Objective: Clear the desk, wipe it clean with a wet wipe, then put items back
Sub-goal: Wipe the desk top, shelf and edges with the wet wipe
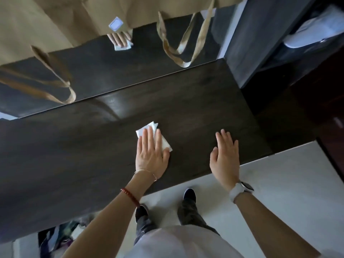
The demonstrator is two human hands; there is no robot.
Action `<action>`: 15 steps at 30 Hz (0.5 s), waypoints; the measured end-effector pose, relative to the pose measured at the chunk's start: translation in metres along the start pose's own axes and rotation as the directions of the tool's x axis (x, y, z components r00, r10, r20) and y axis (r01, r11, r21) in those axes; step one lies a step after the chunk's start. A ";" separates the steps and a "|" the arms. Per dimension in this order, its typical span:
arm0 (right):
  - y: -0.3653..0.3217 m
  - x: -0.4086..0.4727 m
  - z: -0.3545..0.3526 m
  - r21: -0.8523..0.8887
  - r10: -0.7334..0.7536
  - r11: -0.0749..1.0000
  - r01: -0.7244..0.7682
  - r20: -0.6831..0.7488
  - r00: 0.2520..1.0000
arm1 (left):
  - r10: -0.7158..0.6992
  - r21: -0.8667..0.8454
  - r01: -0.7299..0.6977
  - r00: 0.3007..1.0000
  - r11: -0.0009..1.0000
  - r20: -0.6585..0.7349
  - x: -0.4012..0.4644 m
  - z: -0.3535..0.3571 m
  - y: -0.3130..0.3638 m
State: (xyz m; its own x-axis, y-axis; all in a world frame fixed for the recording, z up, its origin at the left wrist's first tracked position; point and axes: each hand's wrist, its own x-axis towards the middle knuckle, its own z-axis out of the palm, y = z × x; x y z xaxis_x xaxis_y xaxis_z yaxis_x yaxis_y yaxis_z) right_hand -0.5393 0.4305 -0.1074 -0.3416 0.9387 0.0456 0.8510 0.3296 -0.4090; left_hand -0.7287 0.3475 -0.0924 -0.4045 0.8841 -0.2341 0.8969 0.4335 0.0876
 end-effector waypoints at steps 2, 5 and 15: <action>0.015 0.000 -0.005 -0.026 0.101 0.994 -0.103 -0.061 0.993 | 0.110 0.014 -0.110 0.994 0.994 0.026 0.024 -0.002 0.034; 0.036 -0.003 -0.012 -0.023 0.165 0.985 -0.168 -0.111 0.980 | 0.259 0.027 -0.260 0.965 0.965 0.046 0.048 0.001 0.086; 0.078 -0.029 -0.031 -0.013 0.200 0.979 -0.202 -0.091 0.976 | 0.545 0.042 -0.552 0.831 0.833 0.108 0.074 -0.002 0.193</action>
State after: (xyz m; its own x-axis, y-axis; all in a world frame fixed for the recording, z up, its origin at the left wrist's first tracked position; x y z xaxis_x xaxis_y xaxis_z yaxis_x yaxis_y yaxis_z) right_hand -0.4506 0.4323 -0.1127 -0.1268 0.9909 0.0459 0.9074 0.1346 -0.3981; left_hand -0.5863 0.4970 -0.0912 0.1719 0.9526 -0.2511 0.9777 -0.1338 0.1618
